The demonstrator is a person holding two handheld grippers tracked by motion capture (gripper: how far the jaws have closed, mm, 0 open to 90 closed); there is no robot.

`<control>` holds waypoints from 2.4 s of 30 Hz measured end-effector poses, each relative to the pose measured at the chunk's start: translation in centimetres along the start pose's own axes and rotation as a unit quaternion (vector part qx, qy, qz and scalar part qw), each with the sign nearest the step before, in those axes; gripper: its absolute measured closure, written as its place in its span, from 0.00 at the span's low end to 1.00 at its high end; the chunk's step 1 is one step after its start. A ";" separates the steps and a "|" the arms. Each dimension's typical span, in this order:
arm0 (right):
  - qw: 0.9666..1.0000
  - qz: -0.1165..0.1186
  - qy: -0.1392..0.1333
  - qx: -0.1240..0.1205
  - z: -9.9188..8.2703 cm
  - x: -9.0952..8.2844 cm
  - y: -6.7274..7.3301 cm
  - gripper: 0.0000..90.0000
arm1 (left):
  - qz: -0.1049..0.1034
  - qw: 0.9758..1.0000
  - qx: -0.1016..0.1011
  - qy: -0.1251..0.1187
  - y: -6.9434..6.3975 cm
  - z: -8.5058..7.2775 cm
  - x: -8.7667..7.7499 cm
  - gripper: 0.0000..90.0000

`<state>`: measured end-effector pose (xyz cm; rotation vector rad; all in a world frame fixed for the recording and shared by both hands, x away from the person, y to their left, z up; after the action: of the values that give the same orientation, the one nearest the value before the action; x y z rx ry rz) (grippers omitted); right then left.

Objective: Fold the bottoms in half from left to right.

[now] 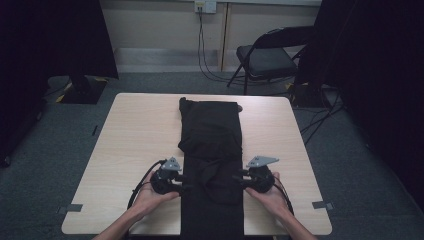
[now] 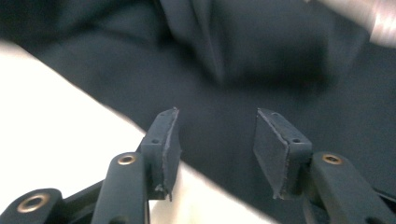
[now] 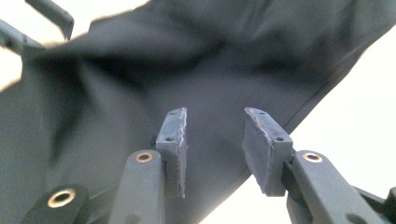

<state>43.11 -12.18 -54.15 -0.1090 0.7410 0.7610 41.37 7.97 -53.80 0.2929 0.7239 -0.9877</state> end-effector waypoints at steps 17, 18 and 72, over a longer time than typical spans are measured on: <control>0.998 -0.046 -0.045 0.029 9.2 5.6 -5.9 0.33 | 0.107 0.992 -0.036 -0.055 10.5 5.4 2.5 0.46; 0.997 -0.045 -0.043 0.036 9.0 6.2 -6.1 0.33 | 0.109 0.992 -0.041 -0.050 11.0 5.1 2.9 0.44; 0.983 0.035 -0.179 -0.013 12.3 -7.3 1.4 0.83 | 0.015 0.985 0.045 -0.163 -2.0 9.5 -6.1 0.89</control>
<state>45.65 -11.20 -40.00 0.0301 0.3940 0.8297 41.62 5.84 -42.60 0.2133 0.3768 -1.0110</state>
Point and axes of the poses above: each handheld gripper's, and its own axes: x roughly forward along the jaws, z roughly out of its top, y roughly to its left, the point moved 10 cm from there along x, roughly forward along the jaws, and after that the axes turned 6 degrees about x, right-handed, at the moved point
